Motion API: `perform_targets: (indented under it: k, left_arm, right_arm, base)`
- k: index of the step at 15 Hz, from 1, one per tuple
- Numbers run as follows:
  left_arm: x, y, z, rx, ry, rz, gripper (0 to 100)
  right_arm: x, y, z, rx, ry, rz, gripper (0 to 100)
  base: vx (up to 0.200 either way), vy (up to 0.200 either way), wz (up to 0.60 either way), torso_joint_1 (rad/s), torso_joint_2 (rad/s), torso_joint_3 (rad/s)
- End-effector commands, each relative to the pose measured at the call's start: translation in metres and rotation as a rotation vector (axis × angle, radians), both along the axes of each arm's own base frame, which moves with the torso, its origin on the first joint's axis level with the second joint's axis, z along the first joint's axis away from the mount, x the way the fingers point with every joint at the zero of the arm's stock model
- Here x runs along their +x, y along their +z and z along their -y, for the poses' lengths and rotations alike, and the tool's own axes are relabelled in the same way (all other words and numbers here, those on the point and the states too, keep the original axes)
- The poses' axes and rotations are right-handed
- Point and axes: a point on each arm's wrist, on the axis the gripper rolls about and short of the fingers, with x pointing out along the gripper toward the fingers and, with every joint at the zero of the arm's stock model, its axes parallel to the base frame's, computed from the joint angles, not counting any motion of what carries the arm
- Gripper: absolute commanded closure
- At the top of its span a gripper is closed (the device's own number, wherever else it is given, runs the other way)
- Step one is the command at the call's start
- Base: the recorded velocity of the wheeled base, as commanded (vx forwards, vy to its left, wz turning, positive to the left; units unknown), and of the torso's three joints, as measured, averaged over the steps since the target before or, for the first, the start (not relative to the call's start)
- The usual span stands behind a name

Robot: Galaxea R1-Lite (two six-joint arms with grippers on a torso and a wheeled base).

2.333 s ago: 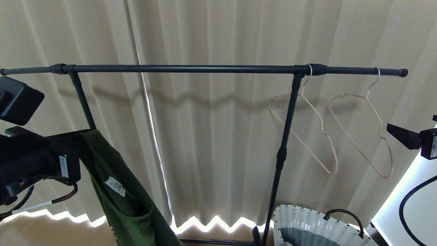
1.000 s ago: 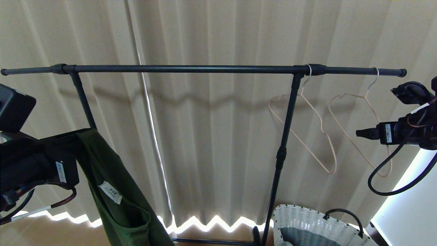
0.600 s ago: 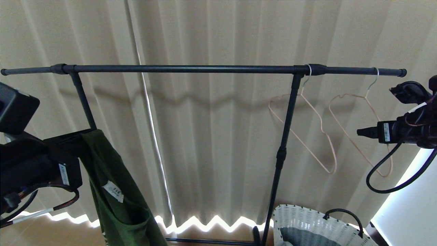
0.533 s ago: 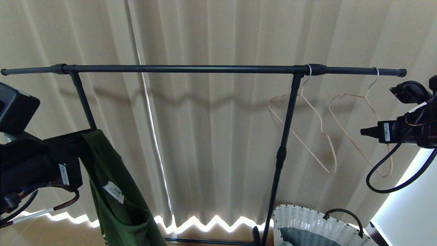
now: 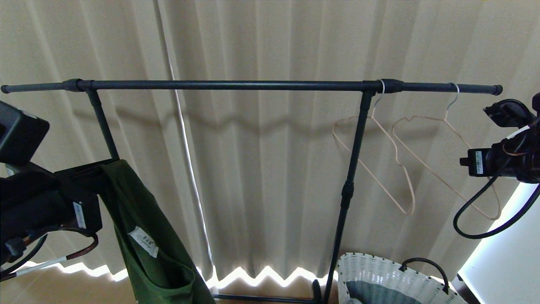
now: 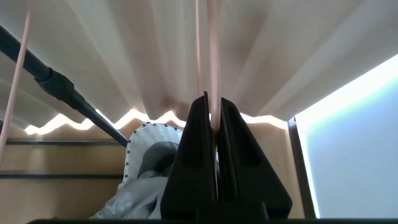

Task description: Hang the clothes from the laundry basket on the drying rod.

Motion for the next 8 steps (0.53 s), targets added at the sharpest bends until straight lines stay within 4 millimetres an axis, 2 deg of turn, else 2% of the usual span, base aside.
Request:
perform_targets:
  k: [1,8]
  left_arm:
    - [0.000,0.000,0.000,0.001,0.001,-0.001,100]
    - [0.002,-0.001,0.000,0.004,0.006,-0.005,100]
  right_arm:
    - [-0.006,0.008,-0.001,0.007,-0.006,0.030,100]
    - [-0.038,0.038,-0.007,0.039,0.032,0.151,100]
  base:
    - [0.000,0.000,0.00,0.000,0.00,0.000]
    - [0.000,0.000,0.00,0.000,0.00,0.000]
